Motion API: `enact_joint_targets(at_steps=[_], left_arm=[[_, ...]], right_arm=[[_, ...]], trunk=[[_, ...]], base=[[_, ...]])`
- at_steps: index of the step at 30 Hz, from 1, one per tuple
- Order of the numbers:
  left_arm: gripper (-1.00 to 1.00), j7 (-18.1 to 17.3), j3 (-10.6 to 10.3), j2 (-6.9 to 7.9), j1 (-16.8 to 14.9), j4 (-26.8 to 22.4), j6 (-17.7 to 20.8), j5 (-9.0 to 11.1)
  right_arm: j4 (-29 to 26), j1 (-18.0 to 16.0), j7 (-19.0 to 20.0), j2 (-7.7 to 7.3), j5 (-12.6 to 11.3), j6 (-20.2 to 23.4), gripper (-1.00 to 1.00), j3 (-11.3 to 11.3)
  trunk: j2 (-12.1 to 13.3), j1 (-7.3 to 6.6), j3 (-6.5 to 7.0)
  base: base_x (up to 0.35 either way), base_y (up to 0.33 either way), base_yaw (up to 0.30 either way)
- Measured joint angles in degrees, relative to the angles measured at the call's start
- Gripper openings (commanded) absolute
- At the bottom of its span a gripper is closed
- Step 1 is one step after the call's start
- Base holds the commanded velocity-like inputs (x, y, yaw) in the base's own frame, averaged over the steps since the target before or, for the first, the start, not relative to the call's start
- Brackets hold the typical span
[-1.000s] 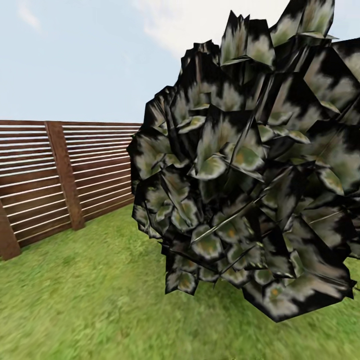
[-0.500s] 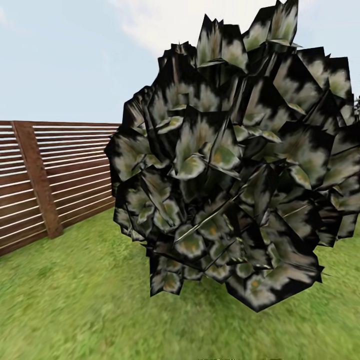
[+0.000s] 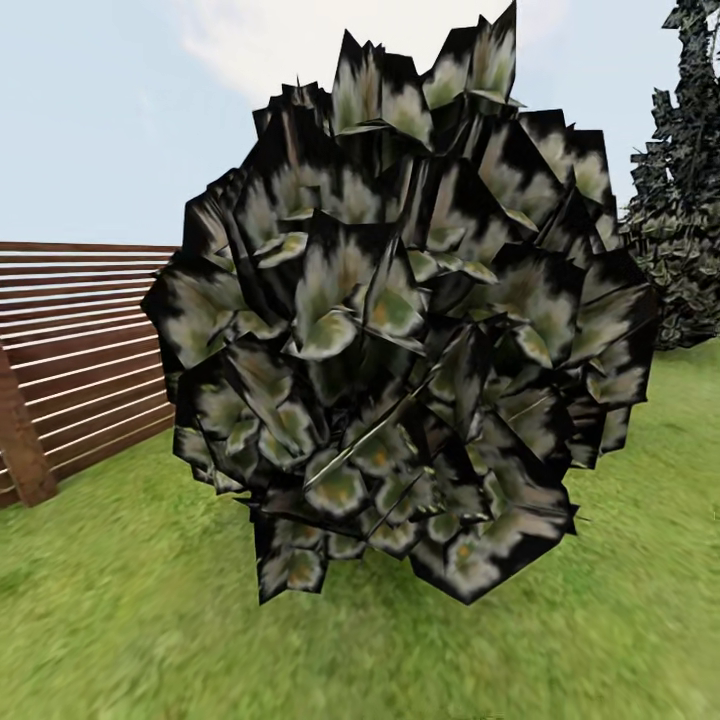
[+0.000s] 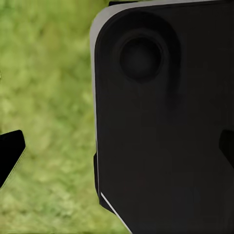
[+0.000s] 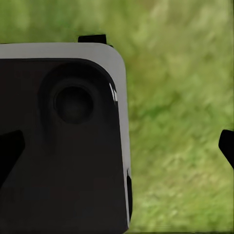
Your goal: Take the three Easter eggs out of the wicker basket on the lawn in the garden, then place them on the lawn next to a single tree (choose any tree) so that all three eggs are next to the same tree and none are left in the basket.
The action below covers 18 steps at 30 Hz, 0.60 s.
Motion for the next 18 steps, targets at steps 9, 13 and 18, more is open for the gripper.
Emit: enact_joint_targets(at_steps=[9,13,18], left_arm=[[1.00,0.0,0.0,0.00,0.0,0.0,0.0,0.0],[1.00,0.0,0.0,0.00,0.0,0.0,0.0,0.0],[1.00,0.0,0.0,0.00,0.0,0.0,0.0,0.0]], right_arm=[[0.0,0.0,0.0,0.00,0.0,0.0,1.00,0.0],[0.0,0.0,0.0,0.00,0.0,0.1,1.00,0.0],[0.0,0.0,0.0,0.00,0.0,0.1,1.00,0.0]], trunk=[[0.0,0.00,0.00],[0.0,0.00,0.00],[0.0,0.00,0.00]], base=[[0.000,0.000,-0.300],[0.000,0.000,-0.300],[0.000,0.000,-0.300]])
